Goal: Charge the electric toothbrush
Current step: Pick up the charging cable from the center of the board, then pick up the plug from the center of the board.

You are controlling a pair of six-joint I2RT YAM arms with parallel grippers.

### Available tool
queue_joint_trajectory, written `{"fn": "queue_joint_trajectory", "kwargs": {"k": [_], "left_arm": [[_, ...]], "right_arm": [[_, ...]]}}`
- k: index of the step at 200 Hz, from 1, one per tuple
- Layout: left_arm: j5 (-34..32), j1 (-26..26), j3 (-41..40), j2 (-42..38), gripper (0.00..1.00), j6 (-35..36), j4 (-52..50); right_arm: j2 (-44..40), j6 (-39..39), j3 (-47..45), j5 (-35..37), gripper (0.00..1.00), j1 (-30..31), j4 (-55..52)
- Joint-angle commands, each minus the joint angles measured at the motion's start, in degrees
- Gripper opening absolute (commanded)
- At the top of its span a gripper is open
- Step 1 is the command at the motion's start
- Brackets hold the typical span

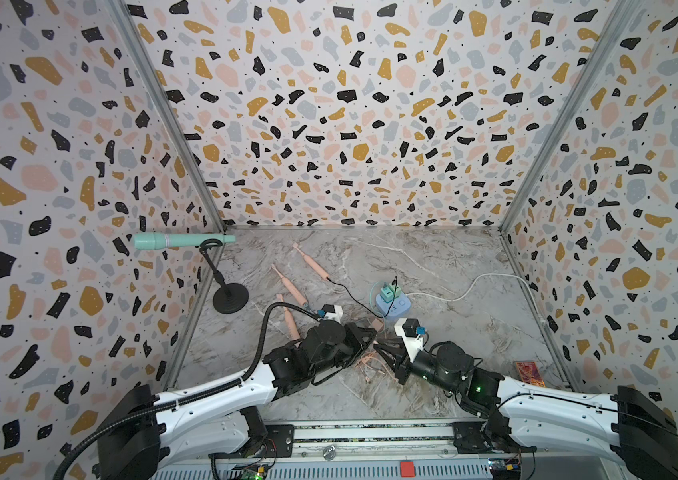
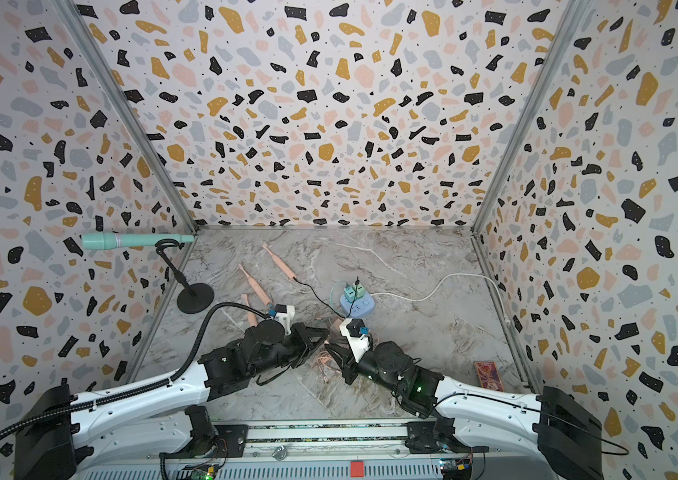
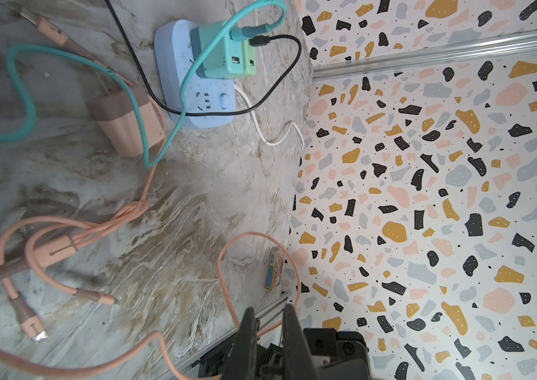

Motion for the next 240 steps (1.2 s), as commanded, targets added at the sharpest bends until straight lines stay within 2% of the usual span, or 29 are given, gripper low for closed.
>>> {"fn": "queue_joint_trajectory", "kwargs": {"k": [1,19,39,43,57,67,76,91,125,173,186,215,240], "left_arm": [[0.2,-0.2,-0.6,-0.8,0.00,-0.1,2.3],[-0.6,-0.1,-1.0,-1.6,0.00,-0.3,1.9],[-1.4,-0.1,-0.7,-1.9,0.00,0.0,1.1],[-1.5,-0.1,-0.6,-1.9,0.07,0.2,0.8],[-2.2,0.1,0.3,-2.2,0.45,1.5,-0.3],[-3.4,0.6,1.5,-2.5,0.67,3.1,-2.6],[-4.6,1.1,2.6,-2.8,0.81,4.8,-5.4],[-5.2,3.4,4.4,-2.3,0.91,7.6,-9.6],[-2.9,7.9,6.4,4.6,0.92,8.8,-11.1],[-1.6,8.0,20.0,21.9,0.90,9.9,-19.9],[-2.2,8.3,20.4,24.4,0.87,9.5,-18.9],[-1.0,10.2,20.2,28.3,0.79,8.1,-12.9],[-1.5,7.4,18.7,28.8,0.68,4.5,-11.5]], "right_arm": [[-0.3,-0.3,2.1,0.2,0.13,0.3,1.2],[-0.7,-0.5,2.2,0.5,0.00,0.3,0.0],[-1.5,-0.4,2.1,0.8,0.00,0.2,-1.2],[-1.8,-0.3,2.0,1.0,0.00,0.2,-1.5],[-3.7,0.5,1.6,3.0,0.00,0.2,-3.1],[-6.0,0.9,1.0,4.8,0.00,0.3,-4.6],[-8.6,1.3,0.4,6.9,0.00,0.2,-6.7],[-13.3,2.0,-0.7,9.8,0.00,0.3,-11.2],[-24.1,3.1,-1.8,15.5,0.00,0.1,-23.4],[-33.9,4.1,-0.3,20.1,0.00,0.3,-35.0],[-34.6,5.2,0.0,21.9,0.00,0.3,-36.9],[-34.9,5.6,-0.8,21.3,0.00,0.4,-36.6],[-36.2,5.3,-1.1,21.4,0.00,0.4,-36.5]]}}
